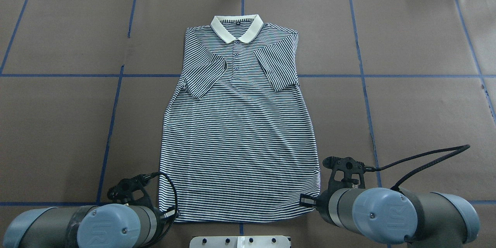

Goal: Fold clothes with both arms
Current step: 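Grasp the two hem corners with the left and right grippers, then lift the hem with both grippers and fold it toward the collar, then release the hem and move the right gripper to the folded shirt's side edge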

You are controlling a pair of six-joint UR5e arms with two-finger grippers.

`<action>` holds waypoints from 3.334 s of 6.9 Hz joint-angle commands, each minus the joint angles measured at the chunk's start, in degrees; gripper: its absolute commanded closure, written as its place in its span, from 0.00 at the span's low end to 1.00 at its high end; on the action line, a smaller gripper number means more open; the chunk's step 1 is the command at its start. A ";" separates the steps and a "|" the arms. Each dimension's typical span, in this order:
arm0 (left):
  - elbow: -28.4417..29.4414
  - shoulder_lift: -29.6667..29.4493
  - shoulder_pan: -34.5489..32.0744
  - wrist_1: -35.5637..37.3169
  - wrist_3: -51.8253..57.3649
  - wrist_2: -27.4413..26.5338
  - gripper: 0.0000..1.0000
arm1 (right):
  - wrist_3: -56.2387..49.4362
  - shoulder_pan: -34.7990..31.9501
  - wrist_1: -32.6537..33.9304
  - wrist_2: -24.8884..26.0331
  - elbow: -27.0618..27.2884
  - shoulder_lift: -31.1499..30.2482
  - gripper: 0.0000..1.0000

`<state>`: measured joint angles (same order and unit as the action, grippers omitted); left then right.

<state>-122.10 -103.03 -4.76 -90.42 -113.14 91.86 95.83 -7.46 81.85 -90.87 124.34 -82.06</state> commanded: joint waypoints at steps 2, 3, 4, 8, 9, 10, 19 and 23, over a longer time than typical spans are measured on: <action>-7.43 2.55 0.10 0.33 0.90 0.51 1.00 | -0.56 0.25 0.07 -6.75 6.93 -3.26 1.00; -11.54 4.92 0.71 0.77 3.77 1.90 1.00 | -0.56 0.69 0.07 -8.43 9.66 -5.46 1.00; -17.32 9.47 3.33 1.73 4.84 2.87 1.00 | -0.64 0.87 -0.02 -9.49 13.17 -9.22 1.00; -17.56 3.91 5.66 2.09 5.02 2.80 1.00 | -2.91 -1.57 -0.11 -10.38 14.27 -9.63 1.00; -17.47 3.45 0.16 2.18 9.47 3.23 1.00 | -5.02 -5.42 -0.11 -10.64 12.61 -7.35 1.00; -16.60 3.27 -5.12 2.18 13.60 4.45 1.00 | -8.78 -8.76 -0.02 -10.73 11.29 -6.63 1.00; 23.45 -13.41 -37.50 -15.38 38.16 10.71 1.00 | -22.09 -37.35 -14.12 -14.39 -39.21 26.84 1.00; 30.07 -16.49 -37.43 -19.53 37.38 10.62 1.00 | -22.01 -37.45 -15.22 -14.42 -43.84 30.02 1.00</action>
<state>-93.68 -118.39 -42.26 -109.53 -75.34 102.48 73.65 -44.89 66.74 -105.26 80.86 -52.41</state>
